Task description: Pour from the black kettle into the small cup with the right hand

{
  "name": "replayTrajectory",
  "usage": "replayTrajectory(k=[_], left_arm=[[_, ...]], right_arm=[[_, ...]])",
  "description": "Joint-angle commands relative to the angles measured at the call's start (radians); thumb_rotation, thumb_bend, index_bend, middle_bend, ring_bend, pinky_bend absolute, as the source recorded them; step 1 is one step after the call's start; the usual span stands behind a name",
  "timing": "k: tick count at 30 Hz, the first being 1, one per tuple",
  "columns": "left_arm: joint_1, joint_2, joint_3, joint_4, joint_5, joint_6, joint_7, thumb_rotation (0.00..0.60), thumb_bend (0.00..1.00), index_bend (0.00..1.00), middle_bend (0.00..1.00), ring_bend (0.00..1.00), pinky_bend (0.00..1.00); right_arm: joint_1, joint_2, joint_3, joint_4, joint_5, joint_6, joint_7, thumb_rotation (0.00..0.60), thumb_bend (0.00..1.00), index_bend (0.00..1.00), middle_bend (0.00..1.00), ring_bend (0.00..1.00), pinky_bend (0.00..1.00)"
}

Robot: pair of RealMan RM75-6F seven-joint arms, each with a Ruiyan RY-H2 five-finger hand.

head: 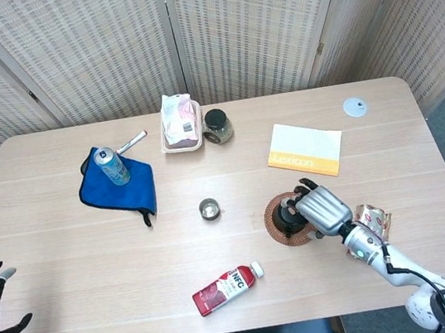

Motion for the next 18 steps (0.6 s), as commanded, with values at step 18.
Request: replayTrajectory(k=[18], left_arm=[[0.006,0.003,0.006,-0.022,0.009,0.008,0.015,0.600,0.11,0.22,0.11,0.14,0.05]], right_arm=[[-0.015,0.020,0.010,0.070,0.092,-0.042,-0.030,0.600,0.00,0.23,0.30,0.15,0.10]])
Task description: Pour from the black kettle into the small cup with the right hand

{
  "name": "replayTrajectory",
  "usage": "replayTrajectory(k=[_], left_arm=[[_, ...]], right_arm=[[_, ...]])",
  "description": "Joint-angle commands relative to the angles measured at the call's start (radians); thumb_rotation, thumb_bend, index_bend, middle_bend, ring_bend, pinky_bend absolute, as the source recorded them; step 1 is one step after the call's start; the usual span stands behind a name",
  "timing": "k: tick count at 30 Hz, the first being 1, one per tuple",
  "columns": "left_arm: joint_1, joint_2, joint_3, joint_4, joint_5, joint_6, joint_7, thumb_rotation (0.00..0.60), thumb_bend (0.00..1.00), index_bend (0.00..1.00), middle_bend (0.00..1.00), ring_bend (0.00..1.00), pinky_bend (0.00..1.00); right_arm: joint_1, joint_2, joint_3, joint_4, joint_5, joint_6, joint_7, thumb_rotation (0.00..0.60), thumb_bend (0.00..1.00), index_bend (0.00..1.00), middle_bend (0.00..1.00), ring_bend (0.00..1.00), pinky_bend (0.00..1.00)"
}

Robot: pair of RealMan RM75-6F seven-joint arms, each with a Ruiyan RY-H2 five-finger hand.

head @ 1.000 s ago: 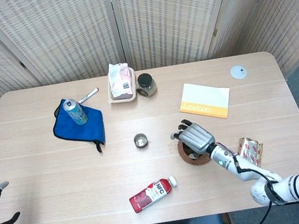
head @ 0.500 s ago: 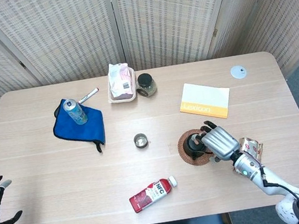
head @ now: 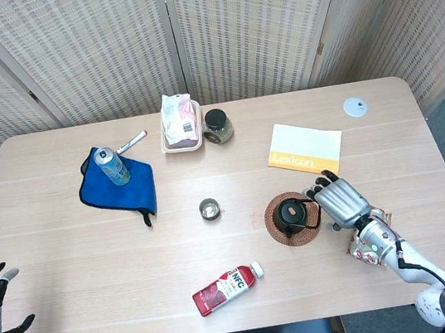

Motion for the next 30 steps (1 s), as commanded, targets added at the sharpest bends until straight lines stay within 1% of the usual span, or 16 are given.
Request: replayTrajectory(k=[1,8,17,25,30], left_arm=[[0.000,0.002,0.000,-0.007,0.002,0.001,0.004,0.600,0.11,0.22,0.11,0.14,0.05],[0.001,0.006,0.002,-0.023,0.001,-0.002,0.015,0.600,0.11,0.22,0.11,0.14,0.05],[0.000,0.006,0.004,-0.033,0.004,-0.003,0.026,0.600,0.11,0.22,0.11,0.14,0.05],[0.003,0.007,0.004,-0.036,0.005,0.002,0.031,0.600,0.11,0.22,0.11,0.14,0.05],[0.004,0.006,0.006,-0.035,0.006,0.002,0.027,0.600,0.11,0.22,0.11,0.14,0.05]], right_arm=[[0.007,-0.008,0.000,0.029,0.009,-0.028,0.014,0.600,0.00,0.22,0.29,0.14,0.09],[0.012,-0.032,-0.002,0.084,0.008,-0.064,0.044,0.600,0.00,0.22,0.29,0.14,0.08],[0.008,-0.042,-0.015,0.121,0.023,-0.094,0.050,0.600,0.00,0.22,0.31,0.14,0.08],[-0.008,-0.038,-0.034,0.112,0.000,-0.093,0.061,0.600,0.00,0.22,0.33,0.14,0.08],[-0.029,-0.032,-0.053,0.091,-0.020,-0.075,0.060,0.600,0.00,0.22,0.33,0.14,0.08]])
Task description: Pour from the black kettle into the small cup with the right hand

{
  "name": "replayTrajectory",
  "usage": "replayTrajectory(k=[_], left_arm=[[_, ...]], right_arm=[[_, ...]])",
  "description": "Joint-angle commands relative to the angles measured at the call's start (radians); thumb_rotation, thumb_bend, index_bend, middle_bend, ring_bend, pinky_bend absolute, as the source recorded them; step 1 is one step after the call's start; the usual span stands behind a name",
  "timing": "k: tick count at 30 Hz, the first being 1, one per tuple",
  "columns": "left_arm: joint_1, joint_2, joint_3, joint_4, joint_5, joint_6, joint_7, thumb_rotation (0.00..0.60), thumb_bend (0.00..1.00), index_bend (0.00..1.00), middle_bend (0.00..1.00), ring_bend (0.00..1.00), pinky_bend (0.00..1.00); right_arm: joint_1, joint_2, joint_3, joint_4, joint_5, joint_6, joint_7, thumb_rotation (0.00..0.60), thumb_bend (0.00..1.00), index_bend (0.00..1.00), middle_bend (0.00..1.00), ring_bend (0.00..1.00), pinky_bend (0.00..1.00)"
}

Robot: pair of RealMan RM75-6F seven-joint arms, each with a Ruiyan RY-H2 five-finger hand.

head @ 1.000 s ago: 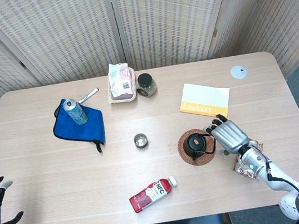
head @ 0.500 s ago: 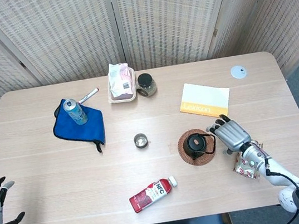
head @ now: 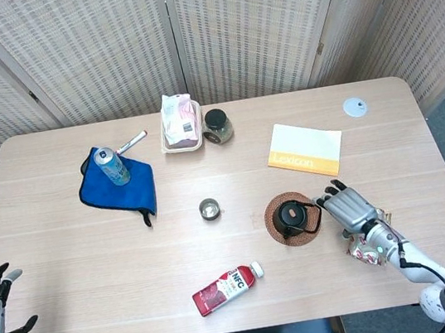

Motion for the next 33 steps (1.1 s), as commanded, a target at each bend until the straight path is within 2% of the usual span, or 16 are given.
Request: replayTrajectory(k=[1,8,14,20,24,29,33], left_arm=[[0.001,-0.001,0.000,0.002,0.000,0.000,-0.003,0.600,0.11,0.22,0.11,0.14,0.05],[0.002,0.000,0.001,0.007,0.006,0.004,-0.012,0.600,0.11,0.22,0.11,0.14,0.05],[0.011,0.002,0.004,0.005,0.008,0.016,-0.015,0.600,0.11,0.22,0.11,0.14,0.05],[0.020,0.010,0.006,0.001,0.011,0.028,-0.022,0.600,0.11,0.22,0.11,0.14,0.05],[0.025,0.014,0.009,-0.003,0.013,0.033,-0.031,0.600,0.11,0.22,0.11,0.14,0.05],[0.032,0.018,0.010,-0.003,0.009,0.035,-0.045,0.600,0.11,0.22,0.11,0.14,0.05],[0.036,0.018,0.010,0.000,0.007,0.036,-0.055,0.600,0.11,0.22,0.11,0.14,0.05]], right_arm=[[-0.014,0.006,-0.011,-0.017,-0.013,0.015,-0.002,0.600,0.00,0.22,0.34,0.14,0.08],[-0.050,0.049,-0.001,-0.079,-0.039,0.106,-0.024,0.600,0.00,0.22,0.34,0.14,0.08],[-0.060,0.080,0.019,-0.163,-0.135,0.193,-0.055,0.600,0.00,0.22,0.33,0.14,0.08],[-0.039,0.047,0.009,-0.174,-0.185,0.157,-0.104,0.600,0.00,0.20,0.27,0.14,0.08],[-0.022,0.005,0.010,-0.161,-0.177,0.127,-0.151,0.600,0.00,0.15,0.21,0.10,0.08],[-0.008,-0.035,0.017,-0.133,-0.140,0.104,-0.215,0.600,0.00,0.06,0.12,0.02,0.01],[-0.005,-0.047,0.026,-0.119,-0.110,0.102,-0.239,0.600,0.00,0.03,0.10,0.00,0.00]])
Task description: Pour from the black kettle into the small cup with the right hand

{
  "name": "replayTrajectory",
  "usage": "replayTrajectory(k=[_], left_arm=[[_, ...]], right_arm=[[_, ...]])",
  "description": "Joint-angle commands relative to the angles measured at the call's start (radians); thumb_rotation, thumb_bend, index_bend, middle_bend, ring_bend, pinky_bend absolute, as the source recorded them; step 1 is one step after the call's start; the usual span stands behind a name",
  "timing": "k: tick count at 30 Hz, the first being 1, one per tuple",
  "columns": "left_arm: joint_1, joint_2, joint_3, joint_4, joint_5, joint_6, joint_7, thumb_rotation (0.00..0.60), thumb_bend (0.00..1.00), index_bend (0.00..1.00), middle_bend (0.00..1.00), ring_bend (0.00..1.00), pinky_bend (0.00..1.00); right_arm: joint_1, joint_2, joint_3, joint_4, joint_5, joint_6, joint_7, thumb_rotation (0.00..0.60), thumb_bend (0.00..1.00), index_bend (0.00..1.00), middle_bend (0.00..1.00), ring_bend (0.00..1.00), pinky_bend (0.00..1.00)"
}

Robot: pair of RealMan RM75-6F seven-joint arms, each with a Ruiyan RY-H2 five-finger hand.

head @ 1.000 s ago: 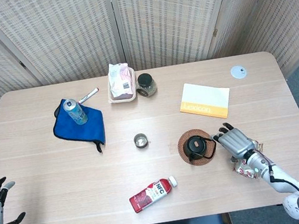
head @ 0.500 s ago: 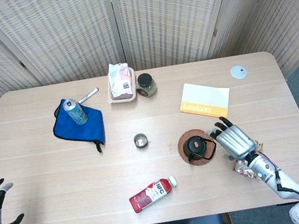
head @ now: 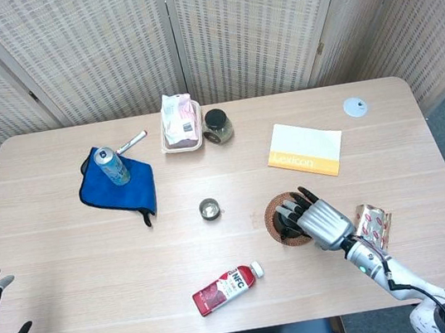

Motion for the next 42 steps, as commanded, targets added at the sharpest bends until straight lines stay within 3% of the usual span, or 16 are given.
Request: replayTrajectory(k=[1,34,42], left_arm=[[0.002,0.001,0.000,0.002,-0.002,0.000,-0.005,0.600,0.11,0.22,0.11,0.14,0.05],[0.004,-0.003,-0.008,0.025,-0.014,-0.010,-0.017,0.600,0.11,0.22,0.11,0.14,0.05],[0.007,-0.003,-0.008,0.029,-0.013,-0.008,-0.025,0.600,0.11,0.22,0.11,0.14,0.05]], right_arm=[[0.004,-0.010,0.008,0.012,0.021,-0.004,-0.015,0.600,0.00,0.02,0.09,0.00,0.00],[0.100,-0.158,0.095,0.166,0.154,-0.067,0.018,0.600,0.00,0.02,0.09,0.00,0.00],[0.090,-0.126,0.081,0.126,0.099,-0.051,0.086,0.600,0.00,0.02,0.14,0.01,0.00]])
